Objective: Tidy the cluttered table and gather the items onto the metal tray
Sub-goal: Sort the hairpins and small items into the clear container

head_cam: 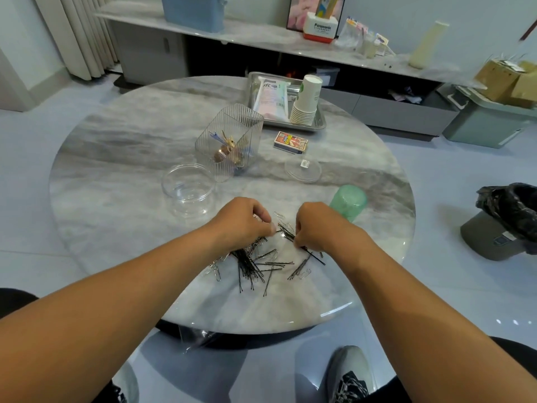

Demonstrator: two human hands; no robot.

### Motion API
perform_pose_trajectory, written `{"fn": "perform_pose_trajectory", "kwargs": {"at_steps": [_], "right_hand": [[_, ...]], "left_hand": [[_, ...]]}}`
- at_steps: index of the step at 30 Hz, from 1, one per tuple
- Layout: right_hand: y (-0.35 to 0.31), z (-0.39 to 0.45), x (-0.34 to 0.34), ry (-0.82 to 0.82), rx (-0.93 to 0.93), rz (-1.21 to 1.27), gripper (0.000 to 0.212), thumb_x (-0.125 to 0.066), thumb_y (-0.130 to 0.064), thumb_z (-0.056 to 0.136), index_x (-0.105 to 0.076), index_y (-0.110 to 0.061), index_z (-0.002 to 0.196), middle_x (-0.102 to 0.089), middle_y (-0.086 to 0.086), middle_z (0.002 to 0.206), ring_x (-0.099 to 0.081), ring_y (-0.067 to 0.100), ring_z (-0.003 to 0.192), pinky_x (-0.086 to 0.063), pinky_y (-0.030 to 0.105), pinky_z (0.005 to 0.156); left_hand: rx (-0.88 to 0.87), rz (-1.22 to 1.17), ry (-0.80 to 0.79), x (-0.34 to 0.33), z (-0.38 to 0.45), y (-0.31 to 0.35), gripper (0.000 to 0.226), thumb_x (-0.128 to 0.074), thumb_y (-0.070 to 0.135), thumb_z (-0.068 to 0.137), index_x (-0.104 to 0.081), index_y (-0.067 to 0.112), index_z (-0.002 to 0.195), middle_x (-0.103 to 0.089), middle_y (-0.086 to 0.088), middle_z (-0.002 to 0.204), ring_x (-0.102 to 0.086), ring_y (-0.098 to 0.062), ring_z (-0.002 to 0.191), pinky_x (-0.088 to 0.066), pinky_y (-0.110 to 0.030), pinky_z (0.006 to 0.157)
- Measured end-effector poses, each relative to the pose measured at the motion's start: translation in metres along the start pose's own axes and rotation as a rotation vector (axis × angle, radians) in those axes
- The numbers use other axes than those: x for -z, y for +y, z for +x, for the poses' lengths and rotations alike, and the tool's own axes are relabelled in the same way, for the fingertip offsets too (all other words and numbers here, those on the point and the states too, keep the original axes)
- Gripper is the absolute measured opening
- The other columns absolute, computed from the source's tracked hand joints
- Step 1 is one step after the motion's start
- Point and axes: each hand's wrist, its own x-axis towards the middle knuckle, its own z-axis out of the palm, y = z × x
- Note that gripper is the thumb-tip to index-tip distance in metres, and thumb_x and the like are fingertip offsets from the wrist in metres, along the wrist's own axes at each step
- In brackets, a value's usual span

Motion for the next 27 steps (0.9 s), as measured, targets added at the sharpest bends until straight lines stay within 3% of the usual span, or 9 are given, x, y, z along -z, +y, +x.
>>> {"fn": "perform_pose_trajectory", "kwargs": {"at_steps": [1,3,10,15,19,27], "right_hand": [[-0.001,0.001,0.001,0.001,0.012,-0.028,0.006,-0.068,-0.005,0.079,-0.063,-0.008,0.080,-0.063,0.009,0.081,-0.062,0.026,0.070,-0.046,0.028,0.054],[-0.003,0.002,0.001,0.014,0.030,-0.067,0.020,-0.064,-0.003,0.078,-0.050,-0.010,0.067,-0.053,0.007,0.069,-0.050,0.022,0.056,-0.034,0.025,0.046],[-0.007,0.006,-0.001,0.029,0.084,-0.143,0.030,-0.066,-0.005,0.079,-0.041,-0.011,0.065,-0.045,0.006,0.067,-0.043,0.019,0.053,-0.029,0.026,0.043],[-0.002,0.005,-0.002,0.033,0.085,-0.133,0.035,-0.064,0.002,0.080,-0.036,-0.011,0.064,-0.040,0.006,0.064,-0.046,0.027,0.057,-0.026,0.025,0.043],[-0.001,0.003,-0.001,0.020,0.071,-0.139,0.032,-0.065,0.000,0.081,-0.039,-0.011,0.065,-0.042,0.005,0.065,-0.041,0.018,0.051,-0.026,0.025,0.042],[0.000,-0.001,-0.005,0.044,0.068,-0.093,0.027,-0.066,-0.006,0.075,-0.042,-0.010,0.064,-0.047,0.005,0.065,-0.043,0.019,0.050,-0.028,0.023,0.042]], "left_hand": [[-0.026,0.134,0.002,-0.001,0.000,-0.002,0.025,-0.086,0.034,0.078,-0.070,0.023,0.093,-0.065,0.011,0.093,-0.061,-0.008,0.085,-0.047,-0.024,0.069],[-0.068,0.386,0.016,-0.007,-0.001,-0.004,0.028,-0.083,0.040,0.078,-0.070,0.026,0.098,-0.063,0.012,0.096,-0.059,-0.013,0.091,-0.047,-0.028,0.077],[-0.107,0.723,0.082,-0.014,0.006,0.004,0.022,-0.071,0.036,0.090,-0.068,0.015,0.097,-0.070,-0.006,0.094,-0.065,-0.031,0.089,-0.055,-0.035,0.075],[-0.126,0.795,0.004,-0.008,0.011,0.005,0.020,-0.068,0.033,0.094,-0.068,0.014,0.098,-0.070,-0.007,0.095,-0.066,-0.031,0.091,-0.054,-0.036,0.076],[-0.165,0.829,-0.005,-0.008,0.013,0.006,0.020,-0.068,0.035,0.094,-0.067,0.017,0.103,-0.069,-0.005,0.100,-0.065,-0.030,0.093,-0.051,-0.034,0.074],[-0.156,0.819,-0.017,-0.008,0.012,0.003,0.017,-0.058,0.022,0.095,-0.068,0.008,0.095,-0.071,-0.010,0.090,-0.066,-0.031,0.086,-0.051,-0.035,0.071]]}}
